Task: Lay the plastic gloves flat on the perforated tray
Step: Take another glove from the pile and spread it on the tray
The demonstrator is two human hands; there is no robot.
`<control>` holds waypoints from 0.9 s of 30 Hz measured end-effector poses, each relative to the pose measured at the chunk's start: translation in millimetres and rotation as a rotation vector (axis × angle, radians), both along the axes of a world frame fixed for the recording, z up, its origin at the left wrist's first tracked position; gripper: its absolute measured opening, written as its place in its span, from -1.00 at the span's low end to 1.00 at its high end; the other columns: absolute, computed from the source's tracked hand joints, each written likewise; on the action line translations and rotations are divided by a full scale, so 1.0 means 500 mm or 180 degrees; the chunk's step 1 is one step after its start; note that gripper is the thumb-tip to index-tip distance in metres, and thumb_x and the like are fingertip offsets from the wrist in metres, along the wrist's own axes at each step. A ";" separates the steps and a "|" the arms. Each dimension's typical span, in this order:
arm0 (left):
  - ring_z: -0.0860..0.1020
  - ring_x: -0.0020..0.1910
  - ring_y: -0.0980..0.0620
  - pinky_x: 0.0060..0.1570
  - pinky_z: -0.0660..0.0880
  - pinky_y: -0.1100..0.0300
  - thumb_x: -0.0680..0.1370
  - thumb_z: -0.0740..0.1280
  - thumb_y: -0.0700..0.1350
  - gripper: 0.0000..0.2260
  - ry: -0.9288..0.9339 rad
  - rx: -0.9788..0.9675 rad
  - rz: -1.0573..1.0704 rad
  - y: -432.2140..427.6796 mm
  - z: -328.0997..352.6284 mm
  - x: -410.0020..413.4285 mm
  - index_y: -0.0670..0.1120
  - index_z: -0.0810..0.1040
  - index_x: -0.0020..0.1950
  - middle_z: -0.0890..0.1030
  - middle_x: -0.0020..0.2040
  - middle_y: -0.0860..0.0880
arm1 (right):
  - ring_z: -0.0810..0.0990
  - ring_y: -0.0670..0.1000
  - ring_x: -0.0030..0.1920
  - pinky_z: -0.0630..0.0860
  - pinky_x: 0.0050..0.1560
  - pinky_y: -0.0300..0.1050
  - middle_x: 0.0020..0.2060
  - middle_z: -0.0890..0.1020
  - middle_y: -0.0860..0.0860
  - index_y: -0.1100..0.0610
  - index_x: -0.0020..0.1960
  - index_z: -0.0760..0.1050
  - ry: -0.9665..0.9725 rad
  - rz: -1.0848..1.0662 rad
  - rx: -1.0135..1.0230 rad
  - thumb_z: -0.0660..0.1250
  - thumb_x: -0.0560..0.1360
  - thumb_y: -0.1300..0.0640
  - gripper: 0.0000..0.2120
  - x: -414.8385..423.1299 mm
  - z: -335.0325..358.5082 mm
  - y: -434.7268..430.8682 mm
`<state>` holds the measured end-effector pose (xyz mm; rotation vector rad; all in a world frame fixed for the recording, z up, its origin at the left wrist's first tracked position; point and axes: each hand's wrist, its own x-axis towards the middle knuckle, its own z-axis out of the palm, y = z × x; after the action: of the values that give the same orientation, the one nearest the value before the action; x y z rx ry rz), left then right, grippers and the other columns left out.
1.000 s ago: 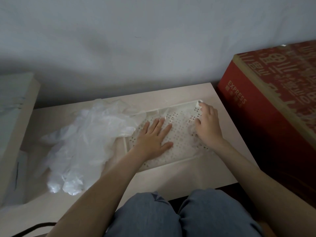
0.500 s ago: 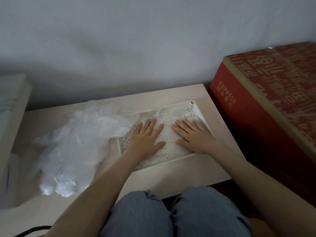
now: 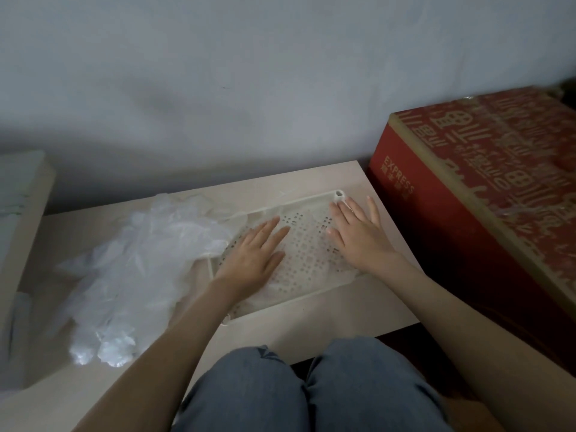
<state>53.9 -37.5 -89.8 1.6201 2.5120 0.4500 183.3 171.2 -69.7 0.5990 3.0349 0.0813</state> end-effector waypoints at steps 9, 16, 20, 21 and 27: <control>0.30 0.35 -0.16 0.33 0.18 0.00 0.61 0.21 0.05 -0.55 0.0388 -0.0722 0.2443 -0.155 0.044 -0.069 -0.15 0.30 0.43 0.34 0.39 -0.15 | 0.09 0.03 0.49 -0.06 0.44 -0.02 0.46 0.26 -0.01 0.06 0.47 0.25 -0.0250 0.0664 -0.0840 0.11 0.61 0.04 -0.57 -0.126 0.054 -0.117; 0.52 -0.06 -0.17 0.02 0.37 0.00 0.64 0.14 -0.12 -0.76 0.0465 0.0094 0.2476 -0.207 0.054 -0.081 -0.16 0.56 -0.05 0.62 -0.09 -0.14 | 0.25 0.06 0.43 0.18 0.39 -0.01 0.39 0.40 0.02 0.07 0.37 0.41 -0.0227 0.0548 -0.1822 0.13 0.61 0.02 -0.64 -0.174 0.108 -0.195; 0.49 -0.24 -0.19 -0.25 0.36 0.05 0.66 0.13 -0.12 -0.74 0.0234 0.1199 0.2579 -0.188 0.122 -0.067 -0.20 0.47 -0.16 0.53 -0.29 -0.14 | 0.59 -0.02 0.00 0.49 0.10 -0.01 0.00 0.63 0.03 0.16 0.11 0.58 0.0181 -0.0002 -0.3718 0.21 0.59 -0.06 -0.67 -0.191 0.137 -0.230; 0.49 -0.27 -0.20 -0.31 0.32 0.08 0.66 0.13 -0.12 -0.75 0.0208 0.1348 0.2512 -0.177 0.138 -0.063 -0.21 0.46 -0.15 0.50 -0.32 -0.15 | 0.60 0.00 -0.07 0.51 0.04 -0.02 -0.07 0.64 0.06 0.20 0.07 0.58 0.0109 -0.0131 -0.4391 0.21 0.58 -0.10 -0.62 -0.194 0.142 -0.237; 0.54 -0.40 -0.20 -0.42 0.29 0.17 0.59 0.18 -0.02 -0.72 0.0106 0.1494 0.1043 -0.107 0.177 -0.008 -0.21 0.54 -0.08 0.59 -0.32 -0.14 | 0.55 0.08 -0.07 0.56 0.00 -0.07 -0.10 0.53 0.14 0.17 0.07 0.49 0.0162 -0.0334 -0.6465 0.24 0.42 -0.27 -0.48 -0.188 0.154 -0.246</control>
<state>50.0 -91.0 -1.0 1.3321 2.8598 1.1302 89.5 48.2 7.2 0.3587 1.5164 -2.3579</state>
